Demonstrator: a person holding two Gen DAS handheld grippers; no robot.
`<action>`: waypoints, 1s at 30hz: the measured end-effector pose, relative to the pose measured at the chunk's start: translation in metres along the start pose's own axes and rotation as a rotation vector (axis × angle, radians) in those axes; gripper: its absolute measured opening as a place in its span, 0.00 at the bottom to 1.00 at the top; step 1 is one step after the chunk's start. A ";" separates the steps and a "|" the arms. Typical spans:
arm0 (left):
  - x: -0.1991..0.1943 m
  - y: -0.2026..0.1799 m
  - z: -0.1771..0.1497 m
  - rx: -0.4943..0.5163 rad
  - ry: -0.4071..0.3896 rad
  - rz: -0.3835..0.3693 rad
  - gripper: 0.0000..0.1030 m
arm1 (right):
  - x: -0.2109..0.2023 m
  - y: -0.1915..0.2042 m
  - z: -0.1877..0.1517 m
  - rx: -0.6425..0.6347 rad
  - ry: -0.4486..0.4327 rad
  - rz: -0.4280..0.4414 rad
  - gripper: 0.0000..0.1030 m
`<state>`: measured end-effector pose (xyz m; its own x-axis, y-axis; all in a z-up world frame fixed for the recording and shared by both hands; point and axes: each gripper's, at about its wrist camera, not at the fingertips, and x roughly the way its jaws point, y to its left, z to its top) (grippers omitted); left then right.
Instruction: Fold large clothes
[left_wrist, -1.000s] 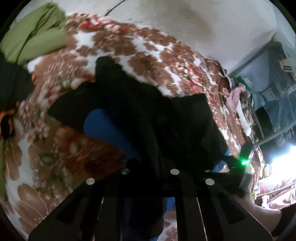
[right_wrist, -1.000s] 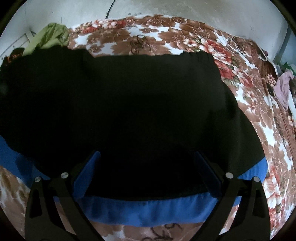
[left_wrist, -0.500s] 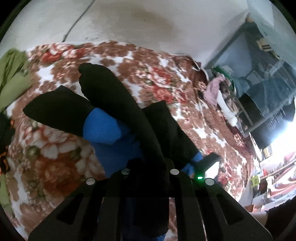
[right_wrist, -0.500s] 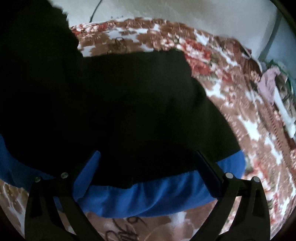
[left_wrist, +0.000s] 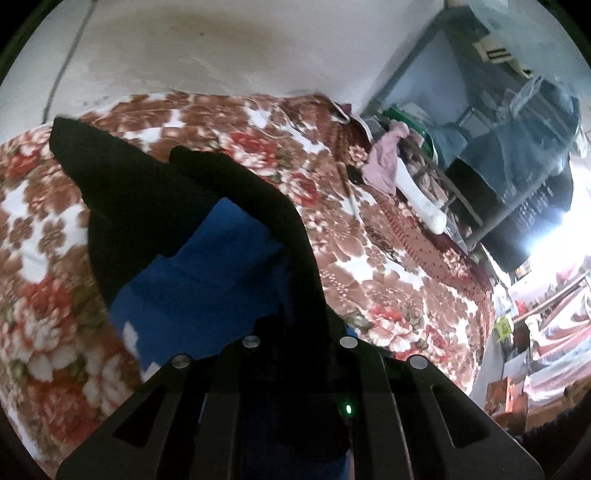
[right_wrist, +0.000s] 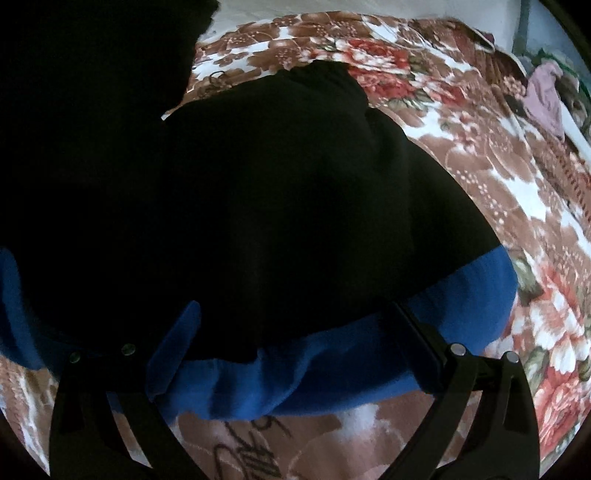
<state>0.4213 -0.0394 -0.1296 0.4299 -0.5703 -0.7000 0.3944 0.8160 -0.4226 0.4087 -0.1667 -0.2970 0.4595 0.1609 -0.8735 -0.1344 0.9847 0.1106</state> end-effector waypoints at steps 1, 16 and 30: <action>0.013 -0.004 0.004 -0.004 0.012 0.003 0.08 | -0.002 -0.003 -0.001 0.007 0.000 0.006 0.96; 0.203 -0.071 -0.013 0.084 0.259 0.217 0.10 | -0.032 -0.130 -0.053 0.172 0.037 -0.107 0.96; 0.288 -0.097 -0.072 0.229 0.332 0.494 0.21 | -0.053 -0.193 -0.082 0.192 0.048 -0.180 0.95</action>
<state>0.4481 -0.2763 -0.3322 0.3449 -0.0417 -0.9377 0.3930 0.9136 0.1039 0.3384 -0.3702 -0.3110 0.4179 -0.0171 -0.9083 0.1173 0.9925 0.0353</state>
